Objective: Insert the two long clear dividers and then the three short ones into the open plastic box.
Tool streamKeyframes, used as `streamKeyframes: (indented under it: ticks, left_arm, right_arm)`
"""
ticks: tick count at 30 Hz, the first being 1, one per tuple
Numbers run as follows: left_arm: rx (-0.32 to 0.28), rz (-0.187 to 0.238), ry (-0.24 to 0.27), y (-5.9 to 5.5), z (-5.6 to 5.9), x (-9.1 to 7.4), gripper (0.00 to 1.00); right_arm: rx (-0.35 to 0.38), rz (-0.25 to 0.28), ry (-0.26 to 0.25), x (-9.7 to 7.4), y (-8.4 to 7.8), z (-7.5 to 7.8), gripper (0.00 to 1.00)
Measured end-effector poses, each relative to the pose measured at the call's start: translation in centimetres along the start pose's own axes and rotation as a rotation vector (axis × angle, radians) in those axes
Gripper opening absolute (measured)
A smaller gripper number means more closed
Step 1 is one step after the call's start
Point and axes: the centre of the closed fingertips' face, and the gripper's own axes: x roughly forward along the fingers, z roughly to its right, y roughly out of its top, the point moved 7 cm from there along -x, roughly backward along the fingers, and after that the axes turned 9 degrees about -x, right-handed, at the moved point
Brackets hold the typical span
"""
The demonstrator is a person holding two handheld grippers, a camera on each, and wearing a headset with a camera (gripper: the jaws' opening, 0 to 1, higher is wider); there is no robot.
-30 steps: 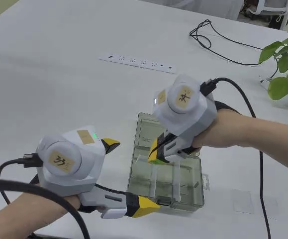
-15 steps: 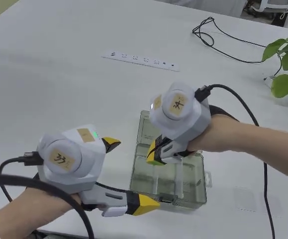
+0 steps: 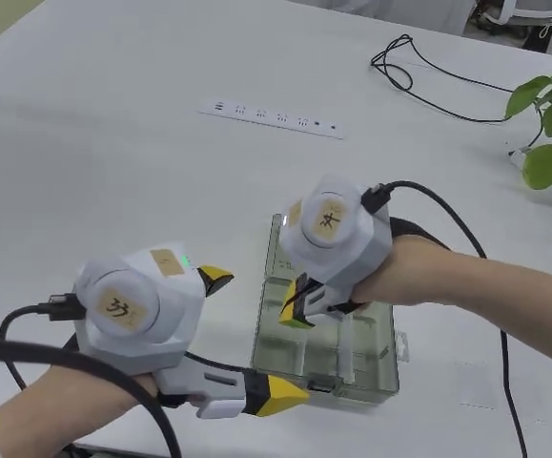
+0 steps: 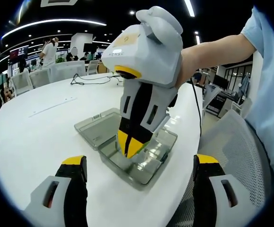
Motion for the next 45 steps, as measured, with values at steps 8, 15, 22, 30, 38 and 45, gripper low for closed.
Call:
streamKeyframes:
  ticks: [8, 15, 22, 30, 38, 45]
  left_arm:
    - [0.004, -0.008, -0.002, 0.0, 0.0, -0.1, 0.95]
    - [0.010, -0.008, -0.005, 0.1, 0.0, -0.1, 0.94]
    - [0.011, -0.004, -0.010, 0.2, 0.2, 0.1, 0.94]
    - [0.011, -0.003, -0.010, 0.2, 0.2, 0.1, 0.94]
    - [0.012, -0.003, -0.008, 0.2, 0.1, 0.1, 0.94]
    - [0.002, -0.001, -0.012, 0.2, 0.1, 0.2, 0.94]
  right_arm:
    - [0.010, -0.006, 0.000, 0.5, -0.2, 0.0, 0.02]
    - [0.004, -0.016, 0.002, 0.7, -0.2, 0.0, 0.02]
    - [0.004, -0.012, 0.002, 0.8, -0.2, -0.1, 0.01]
    - [0.003, -0.011, 0.010, 0.7, -0.2, -0.1, 0.03]
    - [-0.007, 0.015, 0.017, 0.3, -1.0, -0.4, 0.17]
    - [0.006, 0.114, -0.004, -0.7, -1.3, -0.5, 0.39]
